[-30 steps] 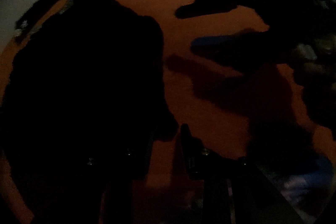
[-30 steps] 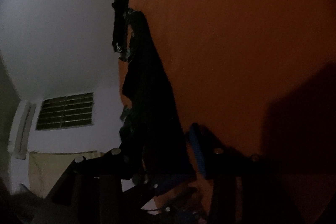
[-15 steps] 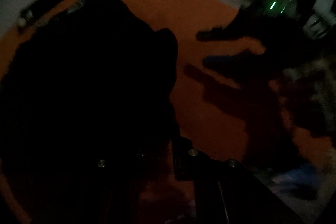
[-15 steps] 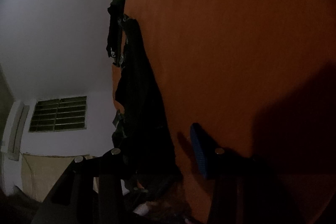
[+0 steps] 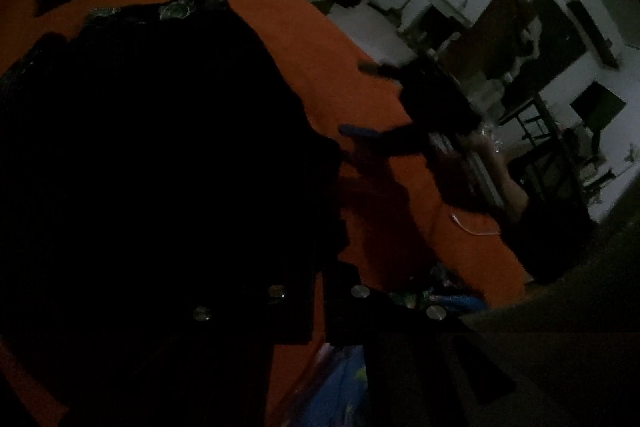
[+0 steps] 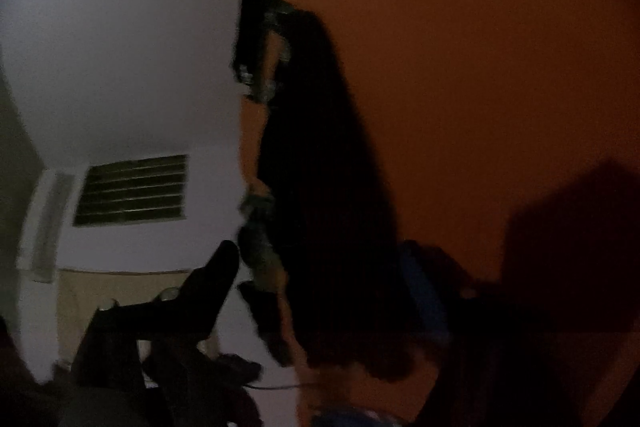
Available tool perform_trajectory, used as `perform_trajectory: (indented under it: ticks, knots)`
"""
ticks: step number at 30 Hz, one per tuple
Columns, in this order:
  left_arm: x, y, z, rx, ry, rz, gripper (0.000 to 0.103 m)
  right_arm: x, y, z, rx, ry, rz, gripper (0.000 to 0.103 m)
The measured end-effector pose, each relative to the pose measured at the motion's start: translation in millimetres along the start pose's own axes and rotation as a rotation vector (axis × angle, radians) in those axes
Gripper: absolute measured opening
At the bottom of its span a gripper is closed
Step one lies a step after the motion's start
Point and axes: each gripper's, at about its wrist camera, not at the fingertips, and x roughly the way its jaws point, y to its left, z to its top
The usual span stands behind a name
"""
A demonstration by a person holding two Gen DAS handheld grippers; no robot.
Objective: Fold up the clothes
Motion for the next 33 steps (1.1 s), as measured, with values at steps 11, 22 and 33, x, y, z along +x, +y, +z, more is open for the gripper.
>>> perform_trajectory:
  ticks: [11, 22, 33]
  knots:
    - [114, -68, 26, 0.104, 0.150, 0.241, 0.004, 0, 4, -1, -0.090, 0.106, -0.123, 0.098]
    - [163, -99, 4, 0.104, 0.176, 0.268, 0.007, -65, -25, -62, -0.113, 0.064, -0.181, 0.098]
    - [240, -131, -32, 0.366, 0.278, 0.755, 0.016, -81, -40, -58, -0.070, 0.035, -0.155, 0.099]
